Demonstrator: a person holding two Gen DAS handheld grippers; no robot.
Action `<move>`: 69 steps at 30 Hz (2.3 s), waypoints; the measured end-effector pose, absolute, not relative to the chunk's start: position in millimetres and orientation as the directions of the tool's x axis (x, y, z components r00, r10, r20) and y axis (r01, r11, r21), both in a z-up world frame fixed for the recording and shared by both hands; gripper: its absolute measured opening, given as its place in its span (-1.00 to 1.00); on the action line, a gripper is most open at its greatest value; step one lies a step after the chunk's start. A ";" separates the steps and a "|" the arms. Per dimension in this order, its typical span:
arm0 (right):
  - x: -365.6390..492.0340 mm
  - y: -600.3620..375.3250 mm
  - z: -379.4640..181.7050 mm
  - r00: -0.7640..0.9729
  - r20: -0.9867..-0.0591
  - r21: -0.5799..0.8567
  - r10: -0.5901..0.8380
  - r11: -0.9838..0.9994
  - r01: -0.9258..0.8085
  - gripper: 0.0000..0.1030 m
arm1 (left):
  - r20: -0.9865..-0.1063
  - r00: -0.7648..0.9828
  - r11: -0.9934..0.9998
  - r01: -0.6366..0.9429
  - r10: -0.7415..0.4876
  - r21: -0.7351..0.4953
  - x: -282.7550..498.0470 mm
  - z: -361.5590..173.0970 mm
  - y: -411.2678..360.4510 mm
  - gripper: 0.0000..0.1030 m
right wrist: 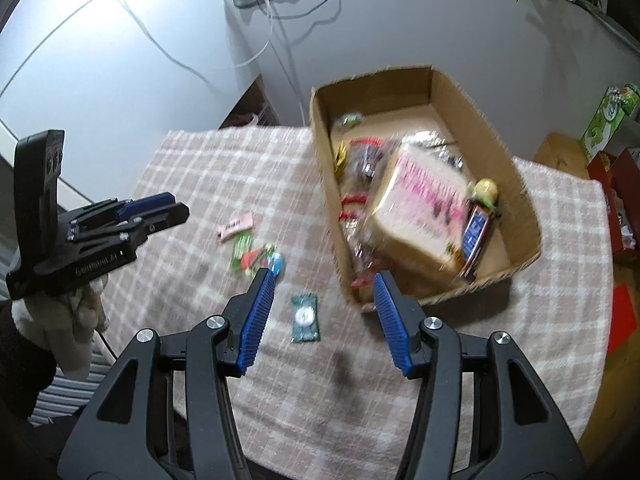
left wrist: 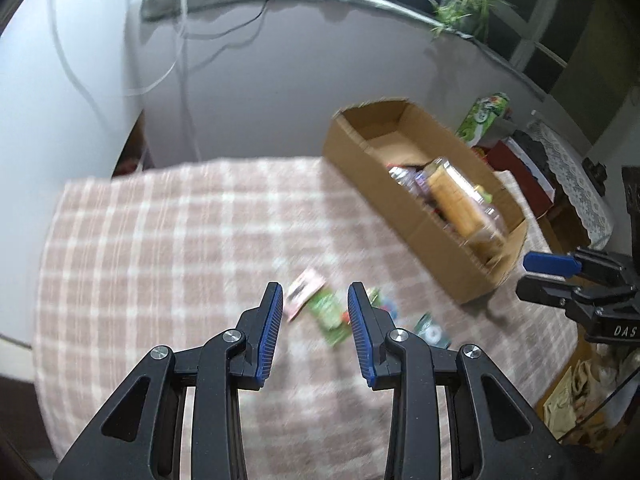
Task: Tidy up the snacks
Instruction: 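Grasp the pink candy with the left tool while the right tool grasps the green mint packet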
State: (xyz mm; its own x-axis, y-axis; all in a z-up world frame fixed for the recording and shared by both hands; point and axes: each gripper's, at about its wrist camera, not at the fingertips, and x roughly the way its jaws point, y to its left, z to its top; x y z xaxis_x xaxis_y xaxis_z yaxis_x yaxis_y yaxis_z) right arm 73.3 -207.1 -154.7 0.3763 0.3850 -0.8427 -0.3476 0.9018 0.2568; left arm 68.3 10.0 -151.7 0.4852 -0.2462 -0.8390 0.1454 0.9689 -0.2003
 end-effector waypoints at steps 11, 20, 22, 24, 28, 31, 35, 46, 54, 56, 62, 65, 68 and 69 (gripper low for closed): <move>54.0 -178.5 -212.1 0.261 -0.888 0.272 0.379 0.890 -0.367 0.05 | -0.869 0.423 0.966 0.108 -0.258 -0.234 58.6 -186.0 27.2 -0.26; 60.3 -173.1 -232.3 0.247 -0.898 0.271 0.364 0.900 -0.342 -0.02 | -0.880 0.389 0.962 0.142 -0.271 -0.233 89.0 -205.1 17.9 -0.26; 61.9 -171.0 -236.0 0.244 -0.902 0.263 0.356 0.902 -0.343 -0.12 | -0.884 0.386 0.962 0.161 -0.265 -0.219 93.1 -207.6 13.6 -0.26; 63.5 -168.3 -239.8 0.239 -0.904 0.263 0.354 0.903 -0.341 -0.12 | -0.887 0.384 0.961 0.193 -0.258 -0.196 96.4 -209.8 7.3 -0.26; 66.2 -161.9 -245.9 0.237 -0.910 0.248 0.339 0.905 -0.345 -0.13 | -0.895 0.375 0.958 0.239 -0.241 -0.158 100.0 -212.3 -1.7 -0.26; 68.5 -159.6 -246.3 0.243 -0.911 0.241 0.332 0.910 -0.338 -0.13 | -0.902 0.370 0.956 0.264 -0.224 -0.129 102.6 -215.0 -6.4 -0.26; 70.3 -156.8 -246.2 0.247 -0.916 0.224 0.316 0.914 -0.339 -0.13 | -0.901 0.375 0.953 0.279 -0.219 -0.116 107.0 -214.8 -8.7 -0.26; 69.7 -142.5 -246.9 0.260 -0.933 0.137 0.248 0.914 -0.381 -0.41 | -0.902 0.390 0.940 0.337 -0.184 -0.047 116.9 -216.8 -17.8 -0.48; 70.7 -144.5 -248.7 0.257 -0.932 0.146 0.256 0.913 -0.381 -0.50 | -0.893 0.403 0.954 0.287 -0.200 -0.085 118.8 -216.1 -9.3 -0.66; 71.0 -145.0 -248.9 0.253 -0.930 0.159 0.267 0.912 -0.379 -0.51 | -0.891 0.406 0.956 0.277 -0.206 -0.095 117.7 -215.1 -7.4 -0.66; 66.0 -152.0 -241.5 0.251 -0.919 0.198 0.303 0.908 -0.370 -0.51 | -0.877 0.422 0.961 0.240 -0.232 -0.139 112.5 -205.0 3.7 -0.66; 63.1 -157.0 -233.0 0.260 -0.912 0.211 0.318 0.905 -0.368 -0.51 | -0.869 0.432 0.961 0.233 -0.241 -0.150 109.8 -197.9 6.0 -0.66; 61.6 -162.0 -223.3 0.274 -0.903 0.222 0.332 0.905 -0.364 -0.51 | -0.860 0.444 0.961 0.226 -0.250 -0.162 106.7 -192.8 7.5 -0.66; 62.1 -163.7 -219.9 0.279 -0.900 0.225 0.336 0.904 -0.362 -0.51 | -0.858 0.447 0.960 0.225 -0.253 -0.166 105.6 -191.4 8.8 -0.66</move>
